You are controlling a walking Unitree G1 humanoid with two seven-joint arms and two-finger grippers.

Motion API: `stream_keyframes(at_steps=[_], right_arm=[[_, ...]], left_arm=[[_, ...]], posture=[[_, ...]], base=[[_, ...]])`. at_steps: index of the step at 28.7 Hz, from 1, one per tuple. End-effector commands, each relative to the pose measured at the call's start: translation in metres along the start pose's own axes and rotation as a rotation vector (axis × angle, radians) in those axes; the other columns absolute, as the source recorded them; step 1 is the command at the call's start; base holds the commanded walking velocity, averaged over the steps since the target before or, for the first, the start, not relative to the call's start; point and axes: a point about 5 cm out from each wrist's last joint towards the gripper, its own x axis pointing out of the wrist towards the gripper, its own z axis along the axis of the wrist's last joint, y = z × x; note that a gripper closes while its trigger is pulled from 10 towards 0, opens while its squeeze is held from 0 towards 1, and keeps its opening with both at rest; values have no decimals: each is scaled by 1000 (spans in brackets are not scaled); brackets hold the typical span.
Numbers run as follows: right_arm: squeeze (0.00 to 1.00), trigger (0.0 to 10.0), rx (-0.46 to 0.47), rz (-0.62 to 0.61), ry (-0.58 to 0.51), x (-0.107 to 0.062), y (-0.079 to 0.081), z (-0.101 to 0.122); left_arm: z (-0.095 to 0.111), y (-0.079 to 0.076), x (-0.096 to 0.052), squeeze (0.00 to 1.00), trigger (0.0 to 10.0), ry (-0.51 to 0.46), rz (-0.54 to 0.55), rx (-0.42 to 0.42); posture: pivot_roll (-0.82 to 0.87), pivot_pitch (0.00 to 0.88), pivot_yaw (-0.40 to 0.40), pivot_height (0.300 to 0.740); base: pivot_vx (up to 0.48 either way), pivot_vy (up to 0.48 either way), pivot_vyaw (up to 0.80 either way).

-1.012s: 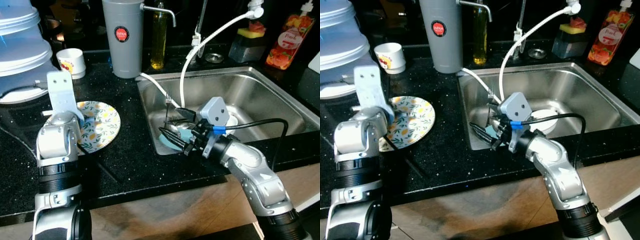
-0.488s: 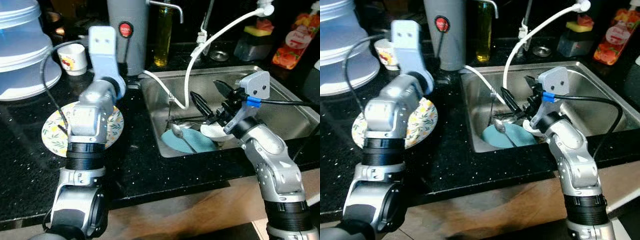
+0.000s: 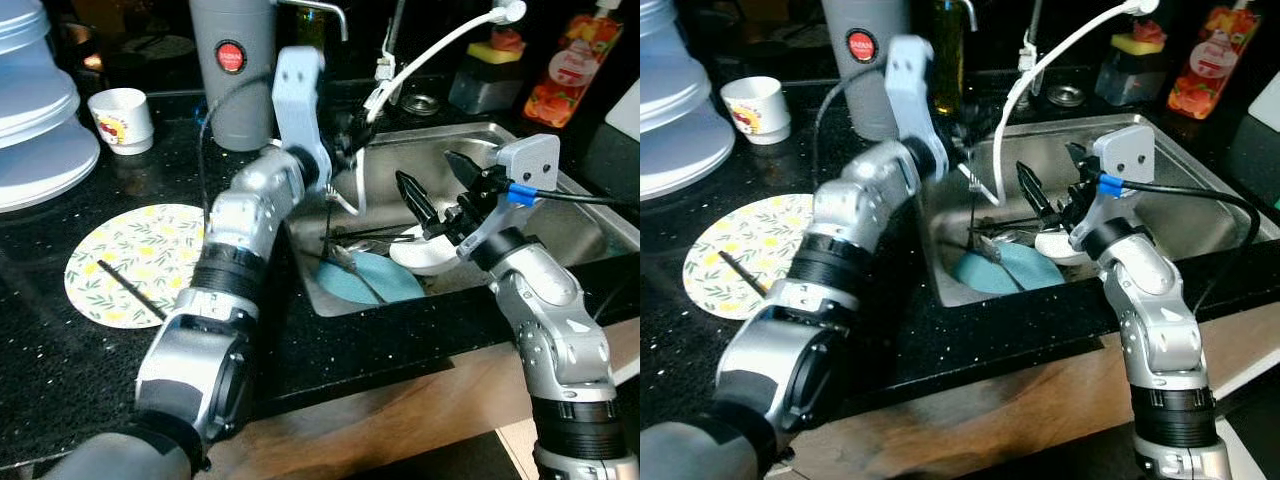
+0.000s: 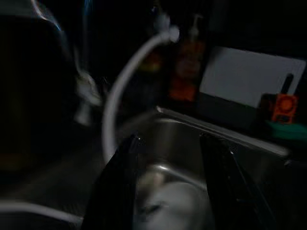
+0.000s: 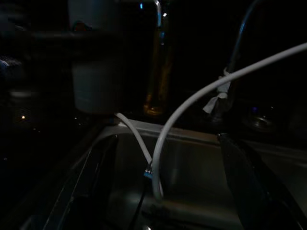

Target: Kitchen organization

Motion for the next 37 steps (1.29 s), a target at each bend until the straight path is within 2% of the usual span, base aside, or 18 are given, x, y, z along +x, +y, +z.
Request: stream_keyframes(at_steps=[1,2,4,6,7,8,9,15,16,17,20,21,23,25,27,30,33,37], right_arm=[[0,10000,-2,7,-4,1,2,1],[0,10000,1,10,-5,1,4,0],[0,10000,4,12,-6,2,5,0],[0,10000,12,18,-7,2,8,-2],[0,10000,12,18,-7,2,8,-2],[0,10000,15,20,-8,3,9,-2],[0,10000,24,25,-6,3,12,-5],[0,10000,33,36,-3,4,17,-8],[0,10000,34,42,-1,4,18,-8],[0,10000,34,42,-1,4,18,-8],[0,10000,37,53,-2,6,21,-9],[0,10000,37,53,-2,6,21,-9],[0,10000,36,54,-2,7,20,-9],[0,10000,36,55,-2,7,20,-10],[0,10000,34,54,1,6,20,-10],[0,10000,34,54,1,5,19,-11],[0,10000,36,59,4,6,19,-13],[0,10000,37,67,5,7,20,-13]], left_arm=[[9,7,-17,0,10000,11,-56,153],[13,18,-34,0,10000,72,-77,286],[15,25,-43,0,10000,116,-96,366],[17,42,-73,0,10000,239,-106,580],[17,42,-73,0,10000,239,-106,580],[16,49,-87,0,10000,307,-94,662],[11,53,-117,0,10000,435,-92,766],[0,57,-142,0,10000,560,-13,800],[-7,69,-148,0,10000,602,147,761],[-7,69,-148,0,10000,602,147,761],[-17,111,-169,0,10000,586,724,494],[-17,111,-169,0,10000,586,724,494],[-22,124,-188,0,10000,548,924,268],[-23,126,-194,0,10000,533,962,215],[-33,123,-214,0,10000,528,1046,7],[-39,116,-228,0,10000,512,1063,-194],[-45,94,-239,0,10000,486,965,-424],[-47,82,-245,0,10000,461,937,-450]], posture=[[80,37,11,740],[90,40,16,740],[90,40,16,740],[113,45,30,740],[113,45,30,740],[113,45,30,740],[121,47,38,740],[132,49,38,740],[140,46,38,740],[140,46,38,740],[140,40,37,740],[140,40,37,740],[139,37,38,740],[139,37,38,740],[146,39,42,740],[157,43,46,740],[187,58,37,740],[195,63,33,740]], base=[[0,0,0],[0,0,0],[0,0,0],[0,0,0],[0,0,0],[0,0,0],[0,0,0],[0,0,0],[0,0,0],[0,0,0],[0,0,0],[0,0,0],[0,0,0],[0,0,0],[0,0,0],[0,0,0],[0,0,0],[0,0,0]])
